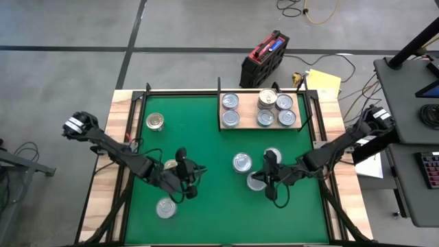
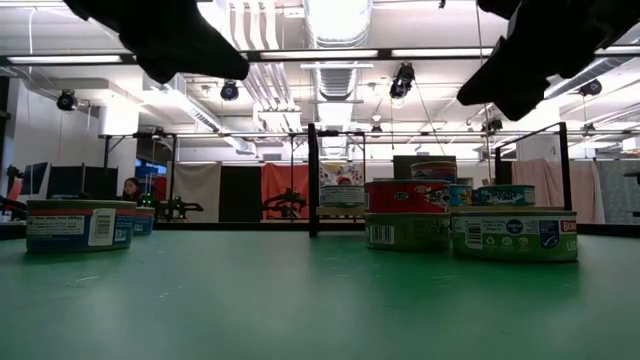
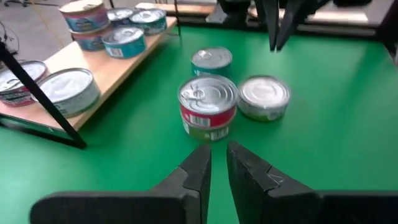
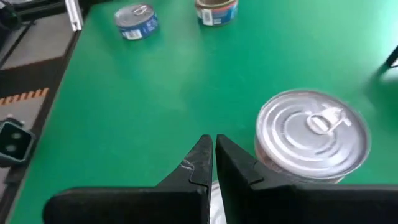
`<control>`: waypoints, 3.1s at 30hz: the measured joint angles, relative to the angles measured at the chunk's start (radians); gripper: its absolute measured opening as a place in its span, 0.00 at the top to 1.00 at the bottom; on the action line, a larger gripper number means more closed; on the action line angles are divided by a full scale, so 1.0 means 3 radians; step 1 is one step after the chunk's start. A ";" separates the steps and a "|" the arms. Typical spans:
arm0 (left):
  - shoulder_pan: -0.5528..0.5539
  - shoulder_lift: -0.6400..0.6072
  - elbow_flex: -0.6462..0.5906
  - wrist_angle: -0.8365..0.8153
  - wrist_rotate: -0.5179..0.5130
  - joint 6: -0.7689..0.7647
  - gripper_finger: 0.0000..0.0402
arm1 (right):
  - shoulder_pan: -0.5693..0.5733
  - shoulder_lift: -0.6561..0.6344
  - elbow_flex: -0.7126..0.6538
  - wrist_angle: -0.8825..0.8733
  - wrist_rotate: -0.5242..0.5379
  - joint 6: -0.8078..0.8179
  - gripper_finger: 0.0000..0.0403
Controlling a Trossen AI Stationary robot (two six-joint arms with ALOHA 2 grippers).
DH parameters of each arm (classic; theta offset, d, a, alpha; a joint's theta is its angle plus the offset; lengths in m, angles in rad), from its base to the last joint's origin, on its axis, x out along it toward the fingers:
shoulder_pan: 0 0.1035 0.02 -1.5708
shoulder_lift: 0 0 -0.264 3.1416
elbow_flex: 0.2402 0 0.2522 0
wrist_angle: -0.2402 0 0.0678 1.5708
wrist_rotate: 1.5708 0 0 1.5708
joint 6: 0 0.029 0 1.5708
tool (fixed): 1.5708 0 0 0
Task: Stack canned seafood by type on shelf
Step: Stack the green tuna can on top of the green tuna can on the shelf
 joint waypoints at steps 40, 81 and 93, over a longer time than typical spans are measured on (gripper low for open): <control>-0.0131 0.1121 0.0752 -0.0302 -0.0013 -0.0084 0.91 | 0.0392 0.0901 0.0685 -0.1639 0.0087 0.2117 0.97; -0.0408 0.1178 0.0737 0.0185 -0.0038 -0.0175 0.91 | 0.0586 0.2056 0.2134 -0.3181 0.0672 0.3563 0.97; -0.0453 0.1178 0.0734 0.0238 -0.0038 -0.0208 0.91 | 0.0597 0.2054 0.2133 -0.3133 0.0693 0.3465 0.97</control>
